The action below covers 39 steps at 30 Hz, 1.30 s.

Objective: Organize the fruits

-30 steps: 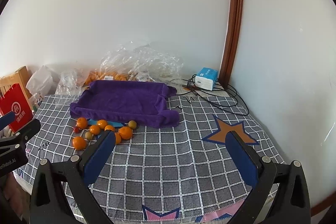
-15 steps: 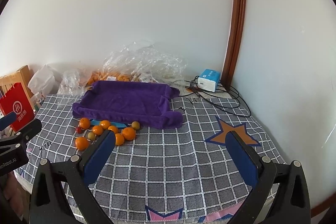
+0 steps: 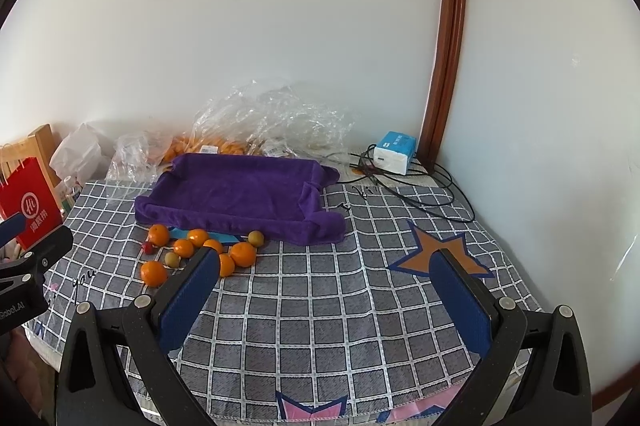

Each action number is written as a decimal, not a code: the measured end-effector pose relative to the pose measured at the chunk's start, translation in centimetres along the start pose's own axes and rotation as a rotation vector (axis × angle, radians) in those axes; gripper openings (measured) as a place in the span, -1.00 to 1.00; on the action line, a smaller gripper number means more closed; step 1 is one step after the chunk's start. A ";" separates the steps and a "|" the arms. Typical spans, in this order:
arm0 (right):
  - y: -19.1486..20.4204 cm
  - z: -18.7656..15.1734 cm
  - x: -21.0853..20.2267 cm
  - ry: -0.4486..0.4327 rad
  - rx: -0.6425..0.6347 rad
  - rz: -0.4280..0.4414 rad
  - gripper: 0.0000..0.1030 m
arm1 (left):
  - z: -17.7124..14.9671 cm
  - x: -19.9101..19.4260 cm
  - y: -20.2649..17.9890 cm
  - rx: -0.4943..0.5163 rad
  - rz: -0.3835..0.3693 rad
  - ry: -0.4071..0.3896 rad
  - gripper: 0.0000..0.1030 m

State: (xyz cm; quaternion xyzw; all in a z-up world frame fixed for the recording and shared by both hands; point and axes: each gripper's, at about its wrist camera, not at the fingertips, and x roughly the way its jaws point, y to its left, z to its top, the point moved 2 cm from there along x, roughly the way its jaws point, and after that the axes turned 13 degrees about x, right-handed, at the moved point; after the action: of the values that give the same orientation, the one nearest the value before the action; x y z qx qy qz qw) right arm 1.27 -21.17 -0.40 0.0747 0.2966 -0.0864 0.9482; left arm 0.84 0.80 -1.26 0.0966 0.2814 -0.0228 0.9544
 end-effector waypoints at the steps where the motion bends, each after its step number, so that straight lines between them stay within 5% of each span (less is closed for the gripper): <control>1: 0.0 0.0 0.0 -0.001 0.000 0.000 0.99 | 0.0 0.0 0.1 -0.003 -0.003 -0.002 1.00; 28: 2.4 -0.9 1.5 0.019 -0.046 0.001 0.99 | -1.1 1.1 1.9 -0.041 -0.002 0.013 1.00; 39: 4.8 -2.2 5.1 0.075 -0.074 0.012 0.99 | -2.7 4.5 3.5 -0.066 0.002 0.062 1.00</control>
State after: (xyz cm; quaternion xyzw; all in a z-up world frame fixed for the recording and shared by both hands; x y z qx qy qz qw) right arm 5.13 -16.69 -4.68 0.0444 0.3344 -0.0666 0.9390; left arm 3.55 4.80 -5.31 0.0662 0.3115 -0.0094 0.9479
